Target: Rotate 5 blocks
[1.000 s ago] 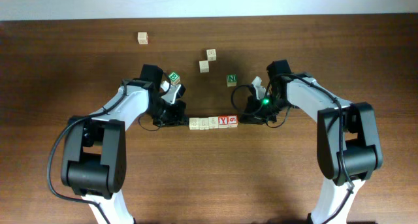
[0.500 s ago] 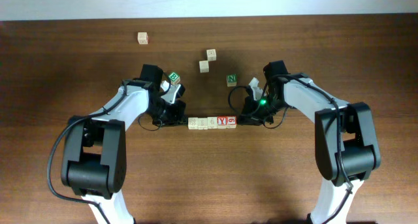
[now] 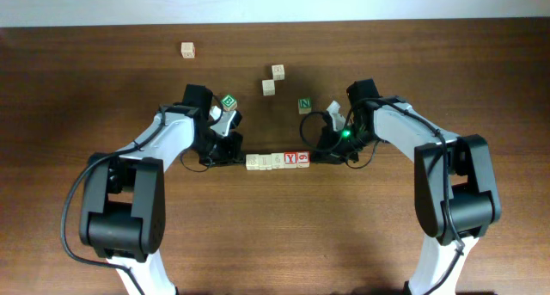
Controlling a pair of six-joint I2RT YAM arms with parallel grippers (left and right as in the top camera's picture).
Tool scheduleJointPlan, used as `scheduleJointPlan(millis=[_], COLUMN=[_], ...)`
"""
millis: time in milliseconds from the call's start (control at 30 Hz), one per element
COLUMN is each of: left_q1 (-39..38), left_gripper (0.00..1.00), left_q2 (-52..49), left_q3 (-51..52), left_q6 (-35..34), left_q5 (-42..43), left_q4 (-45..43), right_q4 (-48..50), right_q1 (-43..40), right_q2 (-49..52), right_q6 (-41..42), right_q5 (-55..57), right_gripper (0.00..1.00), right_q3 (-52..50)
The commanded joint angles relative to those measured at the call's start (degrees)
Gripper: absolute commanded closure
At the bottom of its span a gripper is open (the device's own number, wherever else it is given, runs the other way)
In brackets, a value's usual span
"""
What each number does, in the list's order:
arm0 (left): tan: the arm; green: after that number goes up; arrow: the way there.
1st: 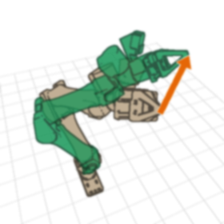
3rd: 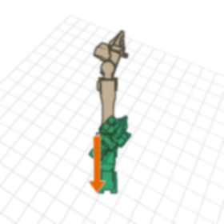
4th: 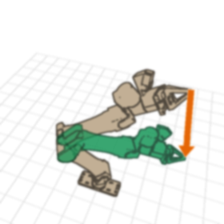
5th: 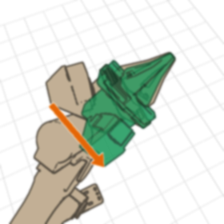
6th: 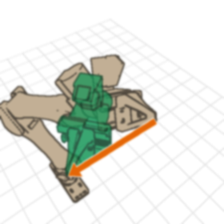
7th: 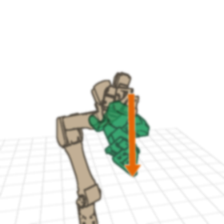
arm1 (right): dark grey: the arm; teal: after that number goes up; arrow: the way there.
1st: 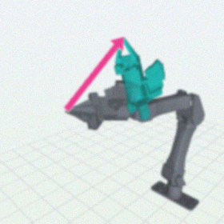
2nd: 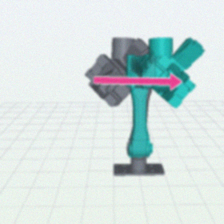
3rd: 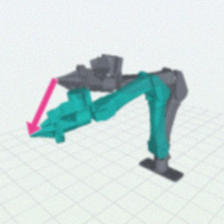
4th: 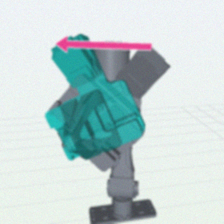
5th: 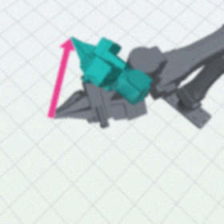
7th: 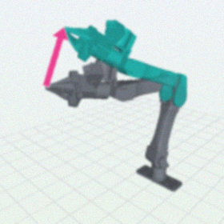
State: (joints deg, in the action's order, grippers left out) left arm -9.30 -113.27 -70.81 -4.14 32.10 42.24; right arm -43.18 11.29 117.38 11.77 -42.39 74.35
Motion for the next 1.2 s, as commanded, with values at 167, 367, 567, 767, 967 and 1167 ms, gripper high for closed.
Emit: scheduleJointPlan(millis=[167,367,567,767,967,1167], left_q1=[-0.83,-0.83,-0.83,-0.9,-0.94,-1.09], left_gripper=[1.0,1.0,1.0,1.0,1.0,1.0], left_q2=[-0.24,-0.24,-0.24,-0.22,-0.22,-0.22], left_q3=[0.44,0.44,0.44,0.42,0.42,0.42], left_q6=[-0.22,-0.22,-0.42,-0.61,-0.61,-0.61], left_q5=[1.09,1.07,0.13,-1.73,-1.99,-1.99], left_q4=[-0.22,-0.22,-0.46,-0.17,-0.09,-0.13], right_q4=[0.63,0.61,0.57,0.57,-0.11,-1.16], right_q1=[1.09,1.09,1.2,3.13,4.46,5.38], right_q2=[-0.15,-2.34,-3.21,-3.26,-3.43,-3.74], right_q6=[-0.81,-0.79,-0.74,-0.74,-0.74,-0.72], right_q5=[-8.44,-8.39,-8.41,-8.39,-8.39,-8.41], right_gripper=[0.95,0.96,0.96,0.96,0.95,0.96], right_q3=[-0.28,-0.28,-0.28,0.02,1.84,3.76])
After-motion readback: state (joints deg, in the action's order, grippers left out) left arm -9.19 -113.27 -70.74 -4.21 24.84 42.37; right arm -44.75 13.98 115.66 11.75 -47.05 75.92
